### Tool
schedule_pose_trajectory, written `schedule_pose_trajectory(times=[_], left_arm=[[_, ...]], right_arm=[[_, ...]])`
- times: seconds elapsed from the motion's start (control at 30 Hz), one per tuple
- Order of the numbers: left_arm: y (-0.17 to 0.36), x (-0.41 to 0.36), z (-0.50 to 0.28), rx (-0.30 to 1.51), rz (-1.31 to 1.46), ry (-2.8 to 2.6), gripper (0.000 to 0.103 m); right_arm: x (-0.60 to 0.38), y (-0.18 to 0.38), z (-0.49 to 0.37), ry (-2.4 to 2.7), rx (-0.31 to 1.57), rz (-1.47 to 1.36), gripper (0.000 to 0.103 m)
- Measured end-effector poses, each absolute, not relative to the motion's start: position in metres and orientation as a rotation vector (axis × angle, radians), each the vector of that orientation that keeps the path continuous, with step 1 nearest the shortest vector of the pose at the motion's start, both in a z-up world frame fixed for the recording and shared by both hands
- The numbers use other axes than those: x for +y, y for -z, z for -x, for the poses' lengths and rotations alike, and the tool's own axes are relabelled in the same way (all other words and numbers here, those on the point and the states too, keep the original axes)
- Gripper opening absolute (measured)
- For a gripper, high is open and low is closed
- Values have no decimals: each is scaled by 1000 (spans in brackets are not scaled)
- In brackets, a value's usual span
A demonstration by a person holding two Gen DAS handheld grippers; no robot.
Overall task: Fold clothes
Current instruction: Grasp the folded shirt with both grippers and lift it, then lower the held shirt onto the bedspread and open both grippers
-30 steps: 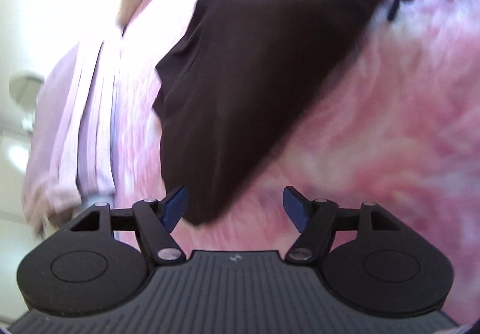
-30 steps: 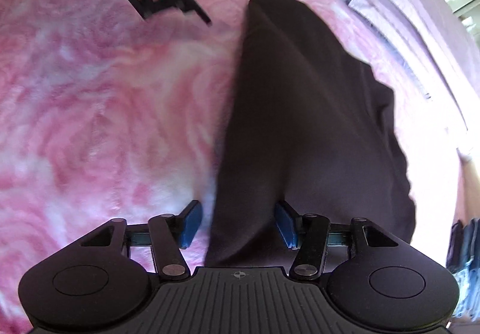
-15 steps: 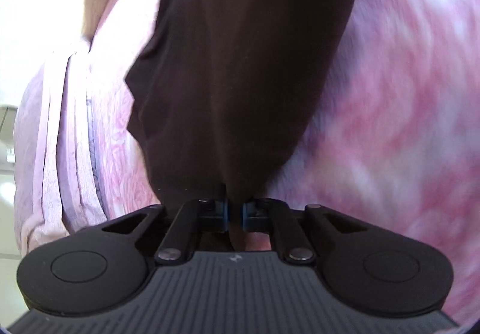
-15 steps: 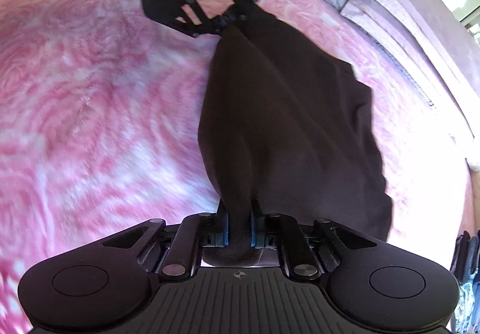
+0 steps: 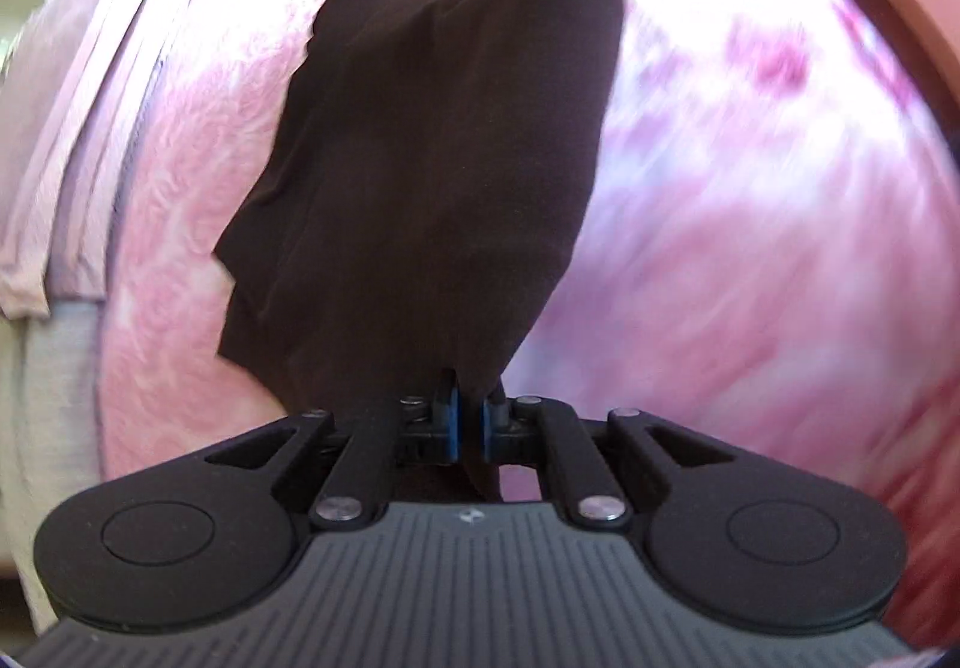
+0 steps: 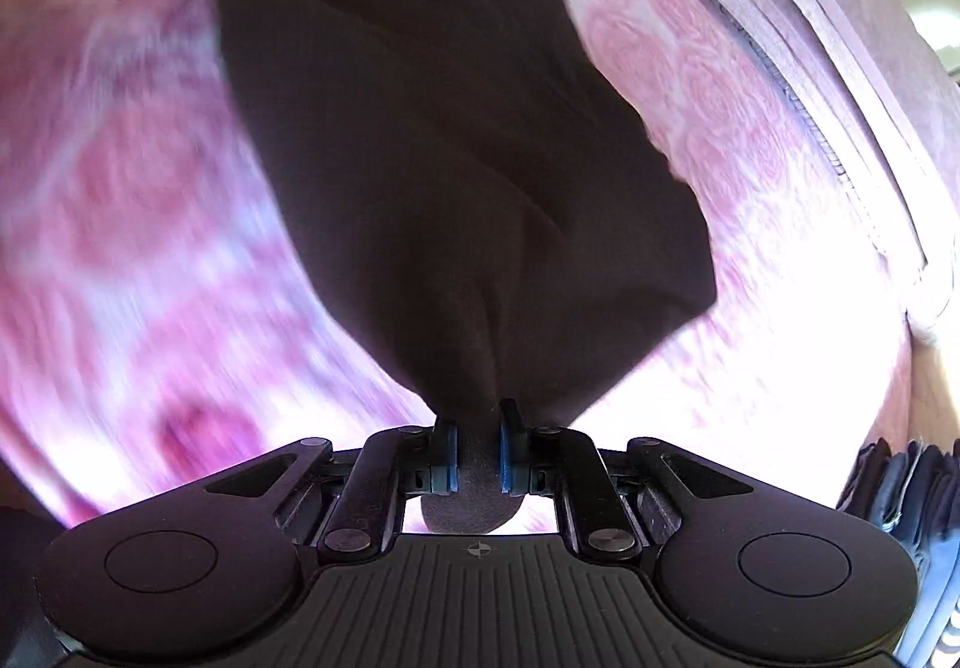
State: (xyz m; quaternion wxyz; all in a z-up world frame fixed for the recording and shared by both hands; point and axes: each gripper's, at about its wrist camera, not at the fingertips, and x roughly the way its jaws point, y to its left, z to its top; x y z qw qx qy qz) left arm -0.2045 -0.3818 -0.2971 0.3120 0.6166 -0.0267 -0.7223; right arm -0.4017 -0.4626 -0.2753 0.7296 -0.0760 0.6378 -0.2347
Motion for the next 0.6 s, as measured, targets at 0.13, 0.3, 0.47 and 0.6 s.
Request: schedule_pose_trajectory(times=[0.13,0.3,0.47,0.6], left_arm=[[304,-370,251,88,-1578,1772,5],[315,-367,274,200,-1472,1548,5],[320,-359,281,147,-1434,1457,5],[328,-356,283,121,-1385,1434,6]], right_arm=[[-474,283,447,419,1335,240,11],[-475,293,484,309,1193,315,11],[-471,304,502,260,1096,370,11],[-466,311,511,276,1027,396,11]])
